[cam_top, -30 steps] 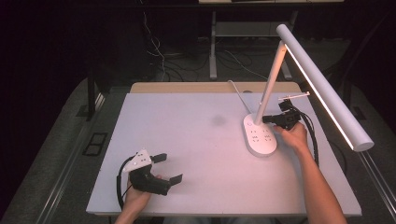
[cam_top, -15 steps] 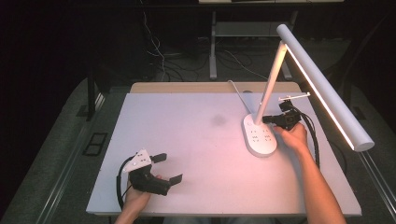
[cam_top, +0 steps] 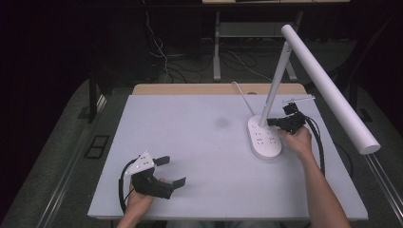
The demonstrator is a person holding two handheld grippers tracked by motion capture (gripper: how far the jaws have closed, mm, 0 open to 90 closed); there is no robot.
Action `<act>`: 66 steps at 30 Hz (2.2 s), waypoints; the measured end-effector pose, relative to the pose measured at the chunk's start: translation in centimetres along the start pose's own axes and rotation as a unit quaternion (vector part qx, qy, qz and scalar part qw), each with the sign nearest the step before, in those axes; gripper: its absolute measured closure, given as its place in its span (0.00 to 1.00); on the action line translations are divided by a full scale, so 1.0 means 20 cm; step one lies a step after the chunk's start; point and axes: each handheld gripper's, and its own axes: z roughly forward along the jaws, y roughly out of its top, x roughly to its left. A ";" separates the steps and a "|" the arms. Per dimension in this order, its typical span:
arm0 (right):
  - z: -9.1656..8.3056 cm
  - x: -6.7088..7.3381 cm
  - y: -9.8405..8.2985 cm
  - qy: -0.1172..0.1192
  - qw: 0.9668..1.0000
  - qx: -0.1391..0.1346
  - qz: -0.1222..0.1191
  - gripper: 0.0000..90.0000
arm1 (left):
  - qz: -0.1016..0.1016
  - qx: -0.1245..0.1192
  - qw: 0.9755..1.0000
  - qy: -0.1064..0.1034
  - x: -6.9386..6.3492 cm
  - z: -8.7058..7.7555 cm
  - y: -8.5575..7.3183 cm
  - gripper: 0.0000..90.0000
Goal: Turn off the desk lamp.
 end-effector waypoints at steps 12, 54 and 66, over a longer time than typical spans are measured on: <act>0.00 -0.01 0.01 0.009 1.000 0.003 0.010 1.00 | 0.000 0.001 1.000 -0.001 0.00 0.00 0.00 0.00; -0.05 -0.02 0.01 0.019 0.999 -0.007 0.027 1.00 | 0.000 -0.001 1.000 0.002 0.00 -0.01 0.00 0.00; -0.17 0.02 0.01 0.016 0.999 -0.016 0.025 1.00 | 0.001 0.000 1.000 0.000 0.00 -0.01 0.00 0.00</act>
